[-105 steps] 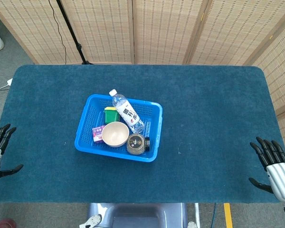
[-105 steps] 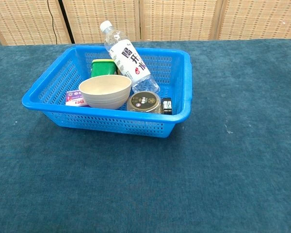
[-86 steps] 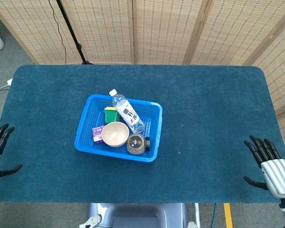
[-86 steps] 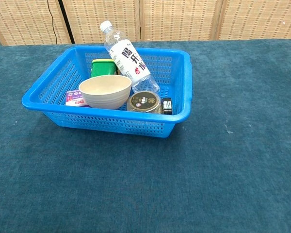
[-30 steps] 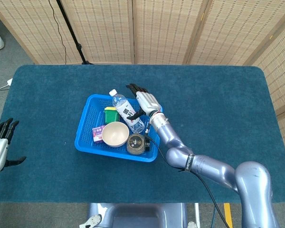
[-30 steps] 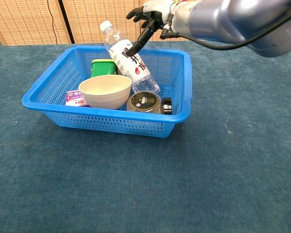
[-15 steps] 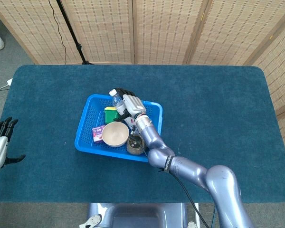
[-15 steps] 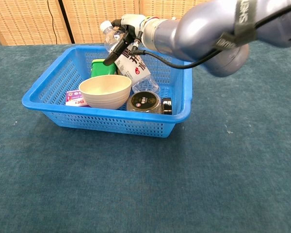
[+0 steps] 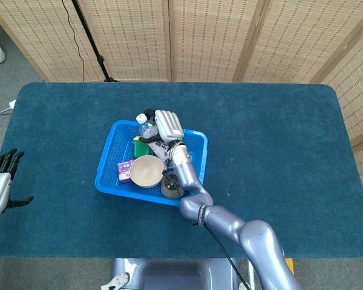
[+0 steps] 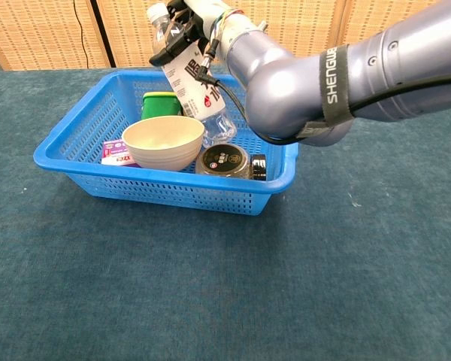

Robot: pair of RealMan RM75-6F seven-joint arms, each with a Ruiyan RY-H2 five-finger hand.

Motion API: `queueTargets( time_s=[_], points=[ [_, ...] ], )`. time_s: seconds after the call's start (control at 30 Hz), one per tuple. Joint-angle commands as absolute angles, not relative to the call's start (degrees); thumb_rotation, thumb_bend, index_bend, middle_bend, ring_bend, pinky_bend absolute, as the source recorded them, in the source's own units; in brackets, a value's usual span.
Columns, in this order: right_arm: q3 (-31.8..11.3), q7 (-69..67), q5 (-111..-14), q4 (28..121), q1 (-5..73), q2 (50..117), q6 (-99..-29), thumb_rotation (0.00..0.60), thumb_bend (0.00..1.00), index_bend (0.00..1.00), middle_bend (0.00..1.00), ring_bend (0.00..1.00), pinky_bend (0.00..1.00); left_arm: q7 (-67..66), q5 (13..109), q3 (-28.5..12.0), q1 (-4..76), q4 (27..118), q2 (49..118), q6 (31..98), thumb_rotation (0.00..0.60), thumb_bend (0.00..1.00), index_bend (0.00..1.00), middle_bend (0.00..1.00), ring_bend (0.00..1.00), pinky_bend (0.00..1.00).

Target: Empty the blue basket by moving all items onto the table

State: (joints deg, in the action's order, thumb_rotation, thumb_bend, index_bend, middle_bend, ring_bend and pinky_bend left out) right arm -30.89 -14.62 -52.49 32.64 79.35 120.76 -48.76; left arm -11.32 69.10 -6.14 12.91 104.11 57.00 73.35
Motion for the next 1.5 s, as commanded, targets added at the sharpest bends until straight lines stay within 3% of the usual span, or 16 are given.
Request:
queueTargets(
  time_s=[0.03, 0.33, 0.53, 0.67, 0.87, 1.3, 1.43, 1.5],
  points=[
    [-30.74, -15.87, -54.93, 37.64, 77.16, 117.93, -52.31, 0.600, 0.46, 0.56, 0.63, 0.52, 0.64, -10.66, 70.32, -5.69, 12.57, 104.50, 56.61, 73.82, 0.600, 0.06, 0.00, 0.00, 0.00, 0.00],
    [-33.08, -7.05, -59.59, 69.12, 67.46, 99.37, -64.63, 0.600, 0.47, 0.56, 0.64, 0.53, 0.64, -9.42, 74.10, -4.26, 11.94, 105.23, 56.00, 74.60, 0.600, 0.06, 0.00, 0.00, 0.00, 0.00],
    [-33.66, -3.04, -63.41, 75.39, 61.90, 89.13, -69.59, 0.600, 0.47, 0.56, 0.64, 0.53, 0.64, -10.01, 75.78, -3.43, 11.92, 105.58, 56.28, 74.62, 0.600, 0.06, 0.00, 0.00, 0.00, 0.00],
    [-32.71, -3.52, -63.25, 72.29, 58.62, 84.77, -68.35, 0.600, 0.47, 0.57, 0.64, 0.53, 0.64, -10.81, 76.65, -3.05, 11.83, 106.06, 56.57, 75.01, 0.600, 0.06, 0.00, 0.00, 0.00, 0.00],
    [-29.62, -10.01, -63.43, 64.37, 55.10, 84.38, -65.13, 0.600, 0.47, 0.56, 0.64, 0.53, 0.64, -12.13, 76.38, -2.99, 12.04, 106.37, 57.18, 74.87, 0.600, 0.06, 0.00, 0.00, 0.00, 0.00],
    [-21.29, -26.51, -68.61, 42.20, 52.92, 97.14, -59.29, 0.600, 0.47, 0.56, 0.63, 0.53, 0.64, -14.52, 73.92, -3.32, 12.69, 106.00, 58.41, 74.00, 0.600, 0.06, 0.00, 0.00, 0.00, 0.00],
    [-19.41, -27.95, -69.88, 39.16, 53.35, 99.75, -56.39, 0.600, 0.47, 0.50, 0.59, 0.50, 0.63, -14.72, 72.91, -3.55, 12.92, 105.97, 58.65, 73.60, 0.600, 0.06, 0.00, 0.00, 0.00, 0.00],
    [-18.63, -27.26, -70.23, 38.12, 53.68, 100.62, -54.67, 0.600, 0.46, 0.42, 0.51, 0.44, 0.56, -14.78, 72.81, -3.65, 12.94, 106.05, 58.66, 73.75, 0.600, 0.06, 0.00, 0.00, 0.00, 0.00]
  ],
)
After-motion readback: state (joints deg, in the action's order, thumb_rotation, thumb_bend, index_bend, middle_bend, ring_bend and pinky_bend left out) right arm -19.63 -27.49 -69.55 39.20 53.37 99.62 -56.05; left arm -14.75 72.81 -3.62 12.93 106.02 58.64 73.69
